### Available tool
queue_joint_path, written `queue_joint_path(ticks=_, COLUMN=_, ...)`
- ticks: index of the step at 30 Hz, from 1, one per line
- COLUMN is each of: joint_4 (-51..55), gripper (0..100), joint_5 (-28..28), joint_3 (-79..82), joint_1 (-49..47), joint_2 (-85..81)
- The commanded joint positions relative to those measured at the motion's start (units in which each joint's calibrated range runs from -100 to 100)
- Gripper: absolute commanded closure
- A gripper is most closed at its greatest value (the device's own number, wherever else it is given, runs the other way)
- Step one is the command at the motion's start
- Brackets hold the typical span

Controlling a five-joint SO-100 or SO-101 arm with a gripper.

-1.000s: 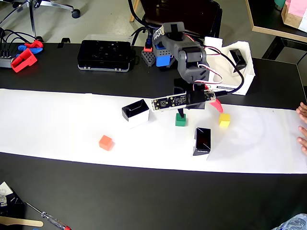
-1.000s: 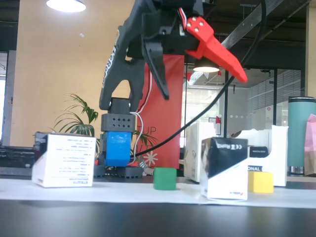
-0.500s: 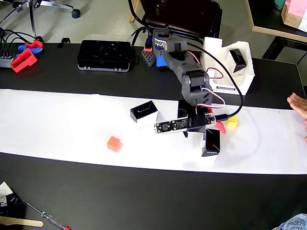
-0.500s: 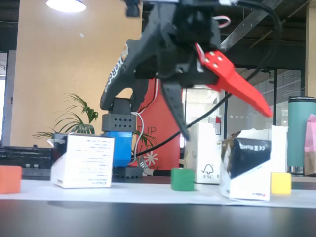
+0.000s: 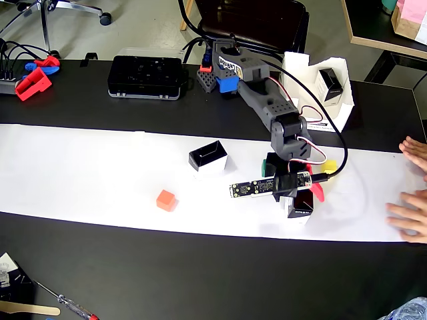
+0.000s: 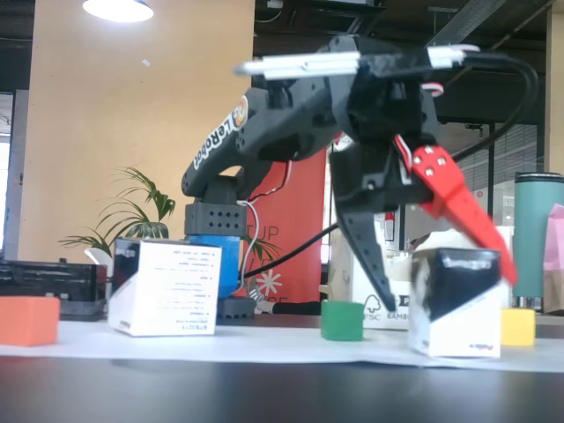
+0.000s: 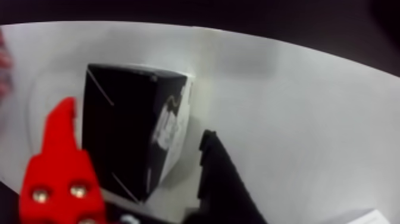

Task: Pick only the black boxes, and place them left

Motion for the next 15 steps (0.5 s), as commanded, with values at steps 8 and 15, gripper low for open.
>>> queue_joint_path(ticks=8, joint_4=-2.4, gripper=94, joint_5=-1.1, joint_3=-8.1, joint_1=-7.1, joint_2=-2.3)
queue_joint_path(ticks=15, joint_4=-2.4, gripper=94, joint_5=-4.7, joint_3=2.3, joint_1=-12.3, joint_2=-12.2)
